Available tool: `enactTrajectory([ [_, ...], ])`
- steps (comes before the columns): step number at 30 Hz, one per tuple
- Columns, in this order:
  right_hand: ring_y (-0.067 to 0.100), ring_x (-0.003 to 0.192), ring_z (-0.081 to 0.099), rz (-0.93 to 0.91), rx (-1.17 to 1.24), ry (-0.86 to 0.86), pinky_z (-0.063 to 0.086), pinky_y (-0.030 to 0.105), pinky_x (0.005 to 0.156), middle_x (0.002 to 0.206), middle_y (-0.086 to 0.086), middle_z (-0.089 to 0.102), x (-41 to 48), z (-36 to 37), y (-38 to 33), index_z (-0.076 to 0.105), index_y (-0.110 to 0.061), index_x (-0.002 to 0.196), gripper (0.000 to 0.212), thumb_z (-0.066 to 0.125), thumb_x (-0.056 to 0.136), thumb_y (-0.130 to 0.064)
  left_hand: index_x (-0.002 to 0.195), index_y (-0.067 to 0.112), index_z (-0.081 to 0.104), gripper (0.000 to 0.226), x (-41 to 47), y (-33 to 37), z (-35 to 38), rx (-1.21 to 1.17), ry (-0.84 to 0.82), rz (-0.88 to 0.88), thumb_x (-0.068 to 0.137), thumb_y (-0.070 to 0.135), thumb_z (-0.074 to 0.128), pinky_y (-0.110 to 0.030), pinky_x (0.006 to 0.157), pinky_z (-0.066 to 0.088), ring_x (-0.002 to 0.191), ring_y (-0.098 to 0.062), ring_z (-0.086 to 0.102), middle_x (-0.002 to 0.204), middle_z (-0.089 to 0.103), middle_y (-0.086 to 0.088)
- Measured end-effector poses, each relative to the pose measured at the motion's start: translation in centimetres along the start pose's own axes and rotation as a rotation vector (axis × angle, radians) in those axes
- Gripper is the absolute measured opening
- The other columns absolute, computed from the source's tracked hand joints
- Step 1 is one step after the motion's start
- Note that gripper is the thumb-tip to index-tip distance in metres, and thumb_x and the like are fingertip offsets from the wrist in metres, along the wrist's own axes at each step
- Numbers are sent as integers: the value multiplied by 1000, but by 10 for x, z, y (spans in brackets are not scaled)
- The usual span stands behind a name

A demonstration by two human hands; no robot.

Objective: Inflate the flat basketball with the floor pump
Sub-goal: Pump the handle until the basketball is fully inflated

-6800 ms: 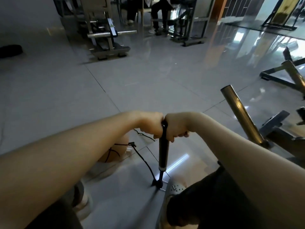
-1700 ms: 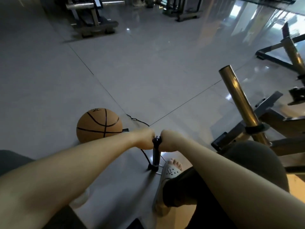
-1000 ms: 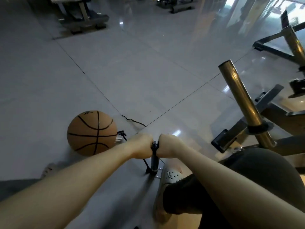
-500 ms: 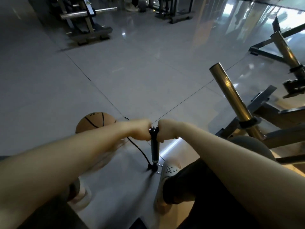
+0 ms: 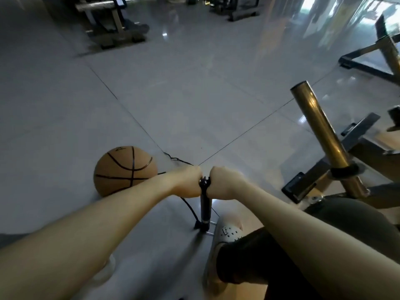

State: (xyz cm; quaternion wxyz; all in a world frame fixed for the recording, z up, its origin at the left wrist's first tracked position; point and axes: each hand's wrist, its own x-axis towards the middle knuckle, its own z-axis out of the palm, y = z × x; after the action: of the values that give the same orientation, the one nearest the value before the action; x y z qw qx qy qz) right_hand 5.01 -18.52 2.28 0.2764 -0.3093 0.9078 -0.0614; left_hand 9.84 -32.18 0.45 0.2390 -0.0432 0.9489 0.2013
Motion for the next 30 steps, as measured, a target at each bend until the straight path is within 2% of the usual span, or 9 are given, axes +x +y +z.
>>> enactTrajectory([
  [3, 20, 53, 47, 1, -11, -32, 37, 25, 48, 60, 1, 51, 16, 25, 12, 47, -14, 63, 16, 57, 72, -22, 59, 12, 46, 24, 7, -5, 26, -22, 15, -26, 81, 7, 55, -26, 44, 26, 49, -20, 40, 55, 46, -5],
  [8, 21, 54, 48, 7, -80, -60, 37, 25, 51, 60, 0, 50, 15, 40, 21, 45, -15, 62, 19, 57, 75, -24, 59, 15, 51, 17, 5, 1, 48, -1, 43, -58, 75, 14, 57, -27, 47, 37, 54, -23, 54, 59, 55, -4],
  [11, 20, 54, 49, 17, -94, -57, 39, 24, 50, 61, 0, 51, 9, 38, 15, 47, -15, 63, 18, 58, 74, -23, 60, 15, 52, 17, -5, 3, 46, 10, 72, -71, 76, 15, 59, -26, 47, 35, 54, -22, 53, 60, 55, -4],
  [16, 21, 52, 48, -40, -60, -46, 36, 24, 48, 57, 2, 51, -15, 1, -9, 53, -11, 61, 15, 64, 70, -17, 61, 12, 53, 18, -43, 13, -3, 23, 46, -47, 78, 13, 58, -27, 49, 31, 51, -23, 42, 56, 49, -6],
  [19, 24, 47, 48, -87, 5, -20, 40, 28, 49, 53, 5, 53, -34, -58, -24, 61, -7, 62, 10, 70, 63, -12, 73, 8, 64, 11, -67, 32, -62, 49, 72, -31, 80, 16, 64, -27, 50, 34, 53, -21, 44, 60, 52, -4],
  [23, 21, 39, 39, -86, 122, -24, 35, 24, 42, 51, 8, 47, -59, -110, -33, 61, -1, 67, 11, 70, 65, -5, 68, 13, 63, 15, -84, 49, -108, 54, 160, 30, 81, 18, 69, -28, 51, 37, 54, -21, 48, 61, 55, -3],
  [27, 21, 43, 41, -18, 51, -28, 33, 25, 46, 49, 3, 48, -43, -53, -19, 58, -9, 55, 9, 67, 59, -10, 68, 11, 63, 19, -63, 38, -49, 49, 152, -10, 82, 24, 66, -28, 48, 39, 51, -22, 48, 58, 55, -3],
  [30, 21, 48, 44, 29, 3, 21, 33, 25, 47, 52, 2, 51, -19, -8, -3, 54, -12, 58, 9, 59, 60, -19, 58, 12, 52, 21, -35, 18, -6, 12, 179, -23, 76, 16, 62, -26, 46, 33, 48, -23, 43, 52, 48, -5],
])
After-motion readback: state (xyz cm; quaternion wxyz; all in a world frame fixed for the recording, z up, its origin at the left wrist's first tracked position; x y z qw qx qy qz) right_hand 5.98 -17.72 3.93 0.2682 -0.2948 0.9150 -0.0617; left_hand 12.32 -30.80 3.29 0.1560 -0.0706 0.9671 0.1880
